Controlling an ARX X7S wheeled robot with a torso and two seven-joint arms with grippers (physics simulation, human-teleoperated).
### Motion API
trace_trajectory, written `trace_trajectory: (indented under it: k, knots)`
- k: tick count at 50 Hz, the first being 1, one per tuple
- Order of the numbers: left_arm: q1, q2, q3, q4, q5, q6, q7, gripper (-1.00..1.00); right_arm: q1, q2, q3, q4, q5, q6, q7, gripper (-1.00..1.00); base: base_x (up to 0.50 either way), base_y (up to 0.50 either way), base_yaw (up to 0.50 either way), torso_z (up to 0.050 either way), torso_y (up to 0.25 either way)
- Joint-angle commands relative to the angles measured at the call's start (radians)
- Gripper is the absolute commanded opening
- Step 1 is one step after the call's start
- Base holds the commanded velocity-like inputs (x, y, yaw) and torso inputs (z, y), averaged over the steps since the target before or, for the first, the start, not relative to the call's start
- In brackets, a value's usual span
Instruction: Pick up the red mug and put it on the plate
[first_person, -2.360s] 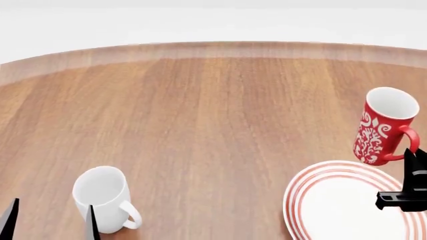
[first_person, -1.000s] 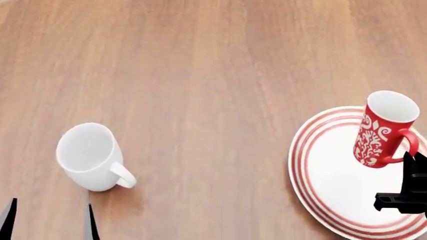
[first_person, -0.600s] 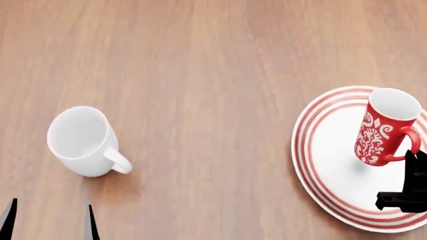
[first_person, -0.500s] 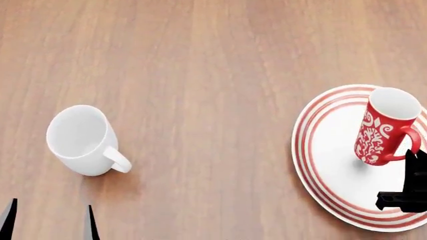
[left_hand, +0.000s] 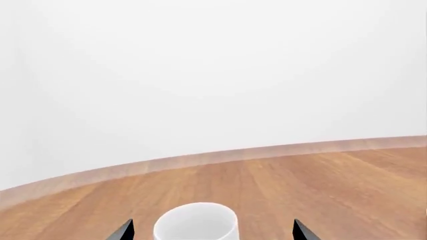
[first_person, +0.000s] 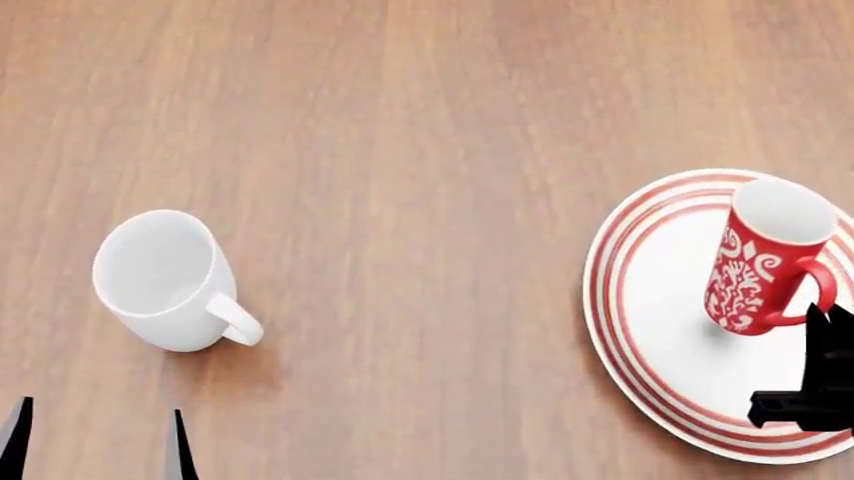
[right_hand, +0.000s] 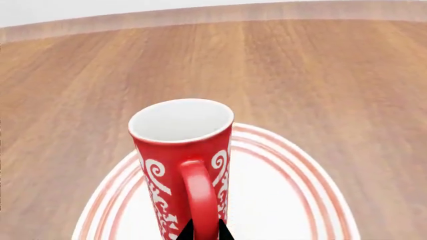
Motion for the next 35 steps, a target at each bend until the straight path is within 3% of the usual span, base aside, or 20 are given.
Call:
trace_trajectory:
  k: [1, 35]
  knots:
    - [-0.002, 0.0, 0.003, -0.004, -0.004, 0.007, 0.0, 1.0, 0.009, -0.018, -0.002, 0.027, -0.026, -0.025, -0.02, -1.0, 0.0, 0.0, 0.0, 0.0, 0.0]
    - [-0.004, -0.003, 0.008, -0.004, -0.004, 0.008, -0.004, 1.0, 0.004, -0.031, -0.007, 0.054, -0.058, -0.052, -0.016, -1.0, 0.0, 0.0, 0.0, 0.0, 0.0]
